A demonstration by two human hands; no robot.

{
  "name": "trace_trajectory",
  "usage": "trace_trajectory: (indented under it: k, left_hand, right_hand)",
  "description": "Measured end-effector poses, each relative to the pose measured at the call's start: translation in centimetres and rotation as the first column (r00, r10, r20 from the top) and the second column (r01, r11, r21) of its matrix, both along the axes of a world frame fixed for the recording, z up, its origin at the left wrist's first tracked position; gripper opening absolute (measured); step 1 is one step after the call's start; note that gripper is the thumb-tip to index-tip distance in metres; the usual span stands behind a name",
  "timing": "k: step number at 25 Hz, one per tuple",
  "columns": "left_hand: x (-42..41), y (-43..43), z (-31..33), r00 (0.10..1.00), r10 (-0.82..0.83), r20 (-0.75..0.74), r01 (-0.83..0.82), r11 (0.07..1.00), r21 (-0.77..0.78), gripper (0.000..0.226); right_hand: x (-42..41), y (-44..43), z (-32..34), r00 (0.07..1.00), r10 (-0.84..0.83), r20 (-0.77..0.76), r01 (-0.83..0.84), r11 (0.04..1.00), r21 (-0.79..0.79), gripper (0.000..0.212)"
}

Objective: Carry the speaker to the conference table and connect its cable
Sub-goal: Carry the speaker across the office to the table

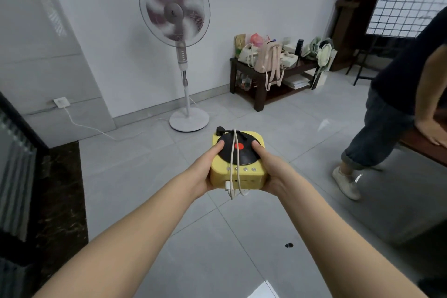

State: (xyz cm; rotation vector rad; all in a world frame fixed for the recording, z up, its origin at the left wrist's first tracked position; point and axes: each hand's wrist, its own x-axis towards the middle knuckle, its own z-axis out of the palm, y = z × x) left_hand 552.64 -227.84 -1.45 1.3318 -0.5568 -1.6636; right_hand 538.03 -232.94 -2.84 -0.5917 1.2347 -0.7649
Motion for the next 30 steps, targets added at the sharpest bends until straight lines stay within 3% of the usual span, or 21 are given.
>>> trace_trajectory:
  k: [8,14,20,26,30]
  left_hand:
    - [2.5,-14.1,-0.9,0.994,-0.11,-0.026,0.11,0.994,0.006,0.041]
    - [5.1,-26.6,-0.8,0.978,-0.209,-0.025,0.209,0.978,0.012,0.046]
    - [6.7,-37.3,-0.4,0.957,-0.288,-0.035,0.288,0.958,-0.001,0.048]
    - [6.1,-46.1,-0.4,0.945,-0.324,-0.054,0.324,0.946,-0.006,0.043]
    - [5.0,-52.5,-0.7,0.941,-0.336,-0.044,0.336,0.942,-0.014,0.041]
  right_hand:
    - [2.2,-12.6,-0.6,0.996,-0.088,-0.026,0.088,0.996,0.012,0.067]
    - [4.2,-23.1,0.4,0.989,-0.148,0.008,0.147,0.989,0.033,0.053]
    - [5.8,-32.5,1.0,0.971,-0.238,-0.023,0.238,0.971,0.019,0.062]
    - [5.3,-40.6,1.1,0.964,-0.265,0.0,0.265,0.964,0.019,0.041]
    - [4.4,-46.8,0.7,0.961,-0.275,0.007,0.275,0.961,0.003,0.039]
